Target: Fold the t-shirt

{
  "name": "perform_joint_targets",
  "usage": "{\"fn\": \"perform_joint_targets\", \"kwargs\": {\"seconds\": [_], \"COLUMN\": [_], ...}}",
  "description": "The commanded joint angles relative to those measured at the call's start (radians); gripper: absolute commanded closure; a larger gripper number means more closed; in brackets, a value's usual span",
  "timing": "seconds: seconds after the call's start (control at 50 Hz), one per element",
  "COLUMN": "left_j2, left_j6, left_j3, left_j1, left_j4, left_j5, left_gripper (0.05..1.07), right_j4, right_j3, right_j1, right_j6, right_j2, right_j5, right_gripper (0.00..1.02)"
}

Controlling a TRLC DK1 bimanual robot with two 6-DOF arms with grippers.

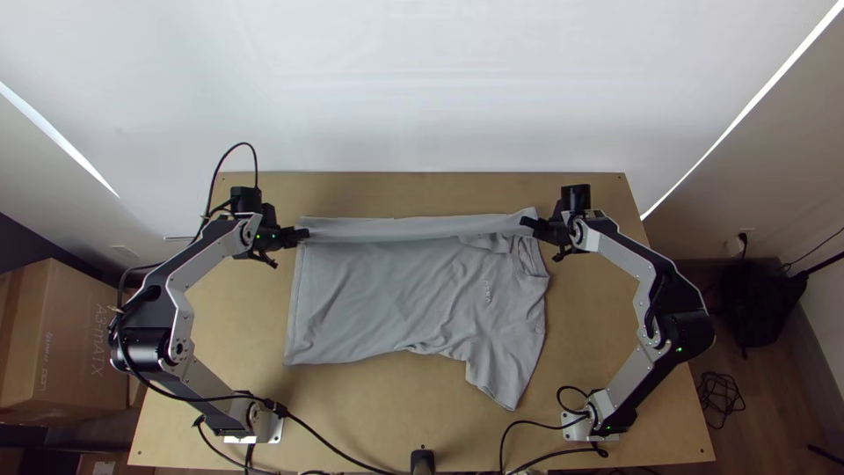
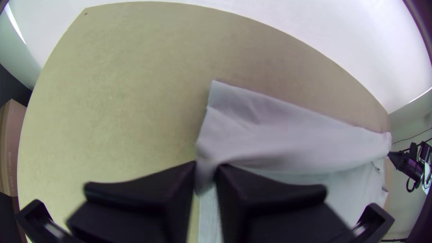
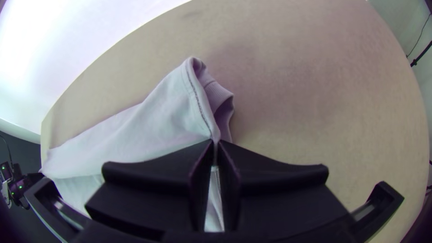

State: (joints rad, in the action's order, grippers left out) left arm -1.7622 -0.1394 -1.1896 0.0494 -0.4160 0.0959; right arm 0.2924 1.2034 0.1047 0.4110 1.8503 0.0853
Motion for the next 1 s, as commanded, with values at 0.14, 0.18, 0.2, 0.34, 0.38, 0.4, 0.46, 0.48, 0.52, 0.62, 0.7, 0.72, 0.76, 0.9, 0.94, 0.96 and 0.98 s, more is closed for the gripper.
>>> {"fn": "perform_joint_targets", "kwargs": {"seconds": [0.14,0.18,0.2,0.34,0.38,0.4,0.46,0.48,0.52,0.62,0.7,0.72,0.76,0.9,0.94,0.96,0.98], "left_j2": [0.069,0.081,0.087,0.156,0.179,0.19,0.23,0.244,0.268,0.323,0.369,0.379,0.399,0.458,0.474,0.483,0.491], "left_j6": [0.012,0.012,0.012,0.032,0.037,0.041,0.057,0.057,0.067,0.078,0.086,0.087,0.09,0.09,0.09,0.09,0.089], "left_j3": [0.068,0.074,0.077,0.093,0.096,0.097,0.099,0.101,0.102,0.096,0.097,0.097,0.097,0.091,0.09,0.09,0.09], "left_j1": [0.009,0.018,0.023,0.066,0.078,0.086,0.107,0.11,0.122,0.139,0.142,0.142,0.142,0.142,0.142,0.141,0.139], "left_j4": [0.051,0.056,0.056,0.049,0.04,0.034,0.019,0.017,0.003,-0.035,-0.066,-0.073,-0.092,-0.136,-0.144,-0.147,-0.152], "left_j5": [-0.007,-0.007,-0.007,-0.005,0.004,0.018,0.039,0.042,0.059,0.073,0.077,0.079,0.088,0.097,0.097,0.099,0.1], "left_gripper": [0.1,0.1,0.1,0.1,0.1,0.1,0.1,0.1,0.1,0.1,0.1,0.1,0.1,0.1,0.1,0.1,0.1], "right_j4": [0.036,0.039,0.048,0.148,0.168,0.186,0.234,0.251,0.287,0.458,0.57,0.594,0.634,0.749,0.766,0.775,0.777], "right_j3": [-0.077,-0.102,-0.11,-0.153,-0.168,-0.169,-0.173,-0.173,-0.168,-0.142,-0.145,-0.15,-0.163,-0.225,-0.249,-0.263,-0.275], "right_j1": [-0.008,-0.007,-0.005,0.02,0.02,0.02,0.015,0.013,0.007,-0.002,-0.002,-0.002,0.0,0.0,0.001,0.0,0.0], "right_j6": [0.04,0.041,0.041,0.035,0.037,0.037,0.038,0.038,0.038,0.055,0.054,0.052,0.051,0.051,0.051,0.051,0.051], "right_j2": [-0.157,-0.2,-0.221,-0.408,-0.465,-0.49,-0.557,-0.576,-0.603,-0.635,-0.649,-0.657,-0.674,-0.703,-0.701,-0.701,-0.701], "right_j5": [-0.021,-0.019,-0.015,-0.016,-0.015,-0.015,-0.015,-0.015,-0.018,-0.013,-0.013,-0.013,-0.009,0.077,0.093,0.11,0.123], "right_gripper": [0.32,0.32,0.32,0.31,0.31,0.31,0.31,0.31,0.31,0.1,0.04,0.04,0.04,0.04,0.05,0.07,0.07]}}
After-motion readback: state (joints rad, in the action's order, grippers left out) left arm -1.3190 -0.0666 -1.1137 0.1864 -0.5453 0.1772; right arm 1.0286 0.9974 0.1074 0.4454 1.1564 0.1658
